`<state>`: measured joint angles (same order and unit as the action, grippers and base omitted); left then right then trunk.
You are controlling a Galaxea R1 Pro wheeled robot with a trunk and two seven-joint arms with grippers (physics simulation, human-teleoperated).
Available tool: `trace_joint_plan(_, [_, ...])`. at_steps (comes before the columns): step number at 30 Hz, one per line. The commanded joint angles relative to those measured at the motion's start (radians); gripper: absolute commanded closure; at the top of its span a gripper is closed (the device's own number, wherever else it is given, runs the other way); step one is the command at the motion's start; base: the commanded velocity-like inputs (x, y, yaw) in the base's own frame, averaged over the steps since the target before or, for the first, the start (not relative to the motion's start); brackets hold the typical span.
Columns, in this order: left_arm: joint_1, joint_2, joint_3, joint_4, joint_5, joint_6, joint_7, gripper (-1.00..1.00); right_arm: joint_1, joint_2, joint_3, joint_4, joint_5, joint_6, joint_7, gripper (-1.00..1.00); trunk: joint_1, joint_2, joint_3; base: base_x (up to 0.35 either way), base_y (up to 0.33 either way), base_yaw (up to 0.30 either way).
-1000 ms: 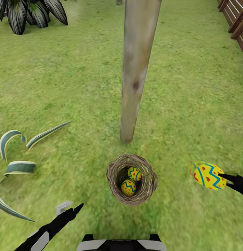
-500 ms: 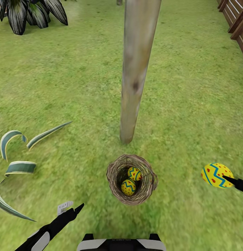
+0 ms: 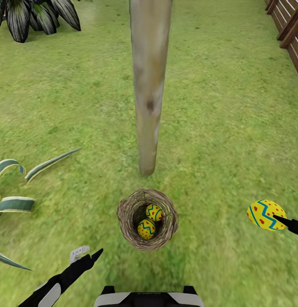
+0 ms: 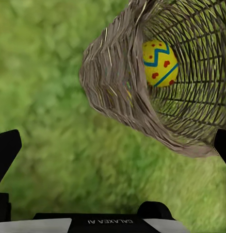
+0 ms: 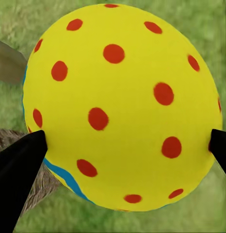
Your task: Take the three Easter eggs out of the wicker basket on the lawn in the garden, then place them on the lawn next to a single tree (choose any tree) so that all three eggs are next to the same tree and none are left in the basket.
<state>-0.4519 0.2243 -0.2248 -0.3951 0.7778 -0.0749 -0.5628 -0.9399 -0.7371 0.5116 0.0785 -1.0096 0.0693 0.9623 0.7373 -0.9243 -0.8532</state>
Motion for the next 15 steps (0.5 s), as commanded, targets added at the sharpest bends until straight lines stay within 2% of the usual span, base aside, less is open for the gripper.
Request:
trace_joint_plan(1, [-0.001,0.001,-0.008,0.001,0.006,-0.008,0.000,-1.00,-0.001,0.001,0.007,0.003,-0.011,0.007,0.006,1.00,0.000,-0.001,-0.001,0.000,-0.285,0.000])
trace_joint_plan(12, [-0.001,0.003,-0.008,0.001,0.006,-0.008,-0.002,-1.00,-0.001,0.005,0.007,0.002,-0.011,0.007,0.006,1.00,0.000,-0.001,-0.001,0.000,-0.284,0.000])
trace_joint_plan(15, [-0.001,0.003,-0.008,0.001,0.006,-0.008,-0.002,-1.00,-0.002,0.005,0.007,0.001,-0.011,0.006,0.006,1.00,0.000,-0.001,-0.001,0.000,-0.176,0.000])
